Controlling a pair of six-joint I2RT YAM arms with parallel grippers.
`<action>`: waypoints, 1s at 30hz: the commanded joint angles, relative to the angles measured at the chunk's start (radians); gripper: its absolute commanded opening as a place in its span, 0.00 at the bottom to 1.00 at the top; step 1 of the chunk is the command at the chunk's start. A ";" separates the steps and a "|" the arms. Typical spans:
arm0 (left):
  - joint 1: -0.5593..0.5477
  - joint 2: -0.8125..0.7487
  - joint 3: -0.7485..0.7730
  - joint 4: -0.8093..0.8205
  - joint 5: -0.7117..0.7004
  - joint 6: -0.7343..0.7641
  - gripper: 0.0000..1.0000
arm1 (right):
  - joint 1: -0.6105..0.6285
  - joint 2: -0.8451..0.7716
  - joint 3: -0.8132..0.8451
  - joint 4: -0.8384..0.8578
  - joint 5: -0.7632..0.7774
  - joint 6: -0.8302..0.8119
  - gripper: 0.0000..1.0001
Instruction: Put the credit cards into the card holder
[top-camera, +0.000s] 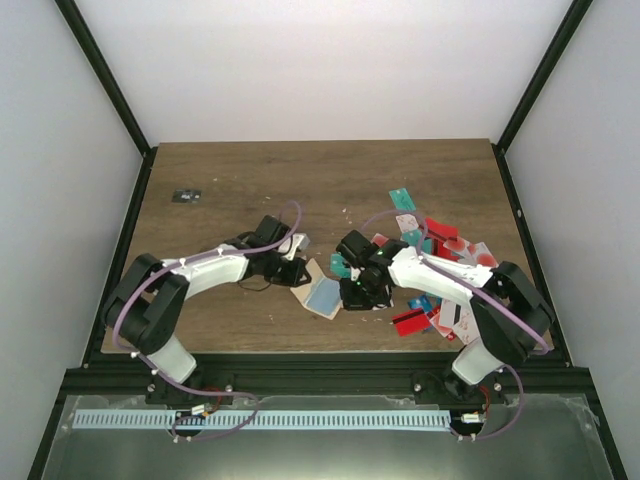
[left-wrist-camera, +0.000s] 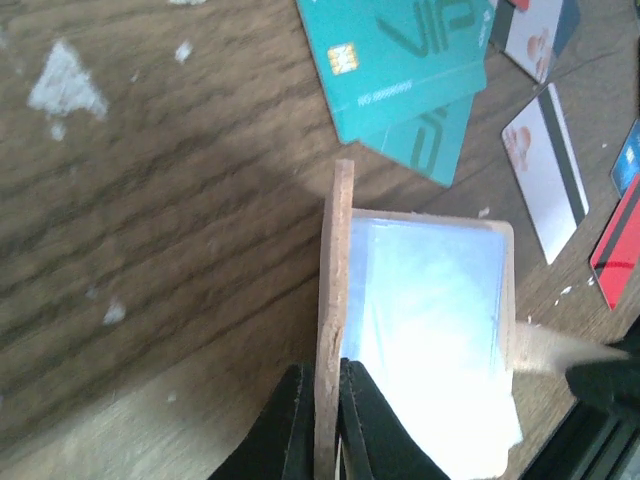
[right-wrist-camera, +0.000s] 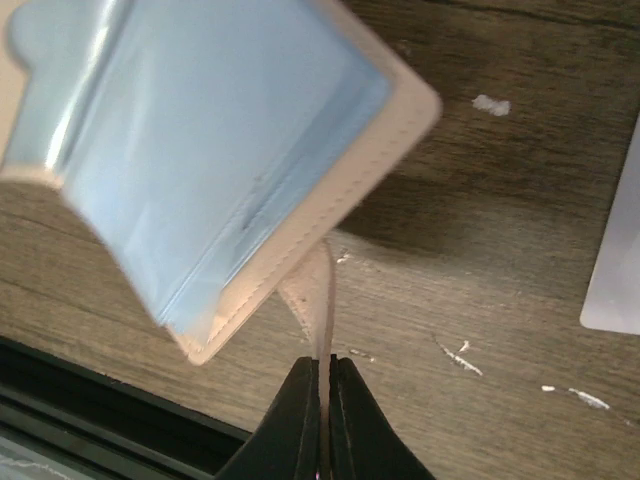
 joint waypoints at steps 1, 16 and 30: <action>-0.003 -0.106 -0.088 0.026 -0.057 -0.107 0.04 | -0.018 0.000 -0.028 0.053 -0.004 -0.015 0.01; -0.003 -0.417 -0.357 -0.070 -0.246 -0.351 0.04 | -0.068 0.228 0.026 0.220 -0.091 -0.050 0.09; -0.001 -0.494 -0.341 -0.148 -0.258 -0.380 0.22 | -0.097 0.100 0.082 0.091 -0.050 -0.085 0.40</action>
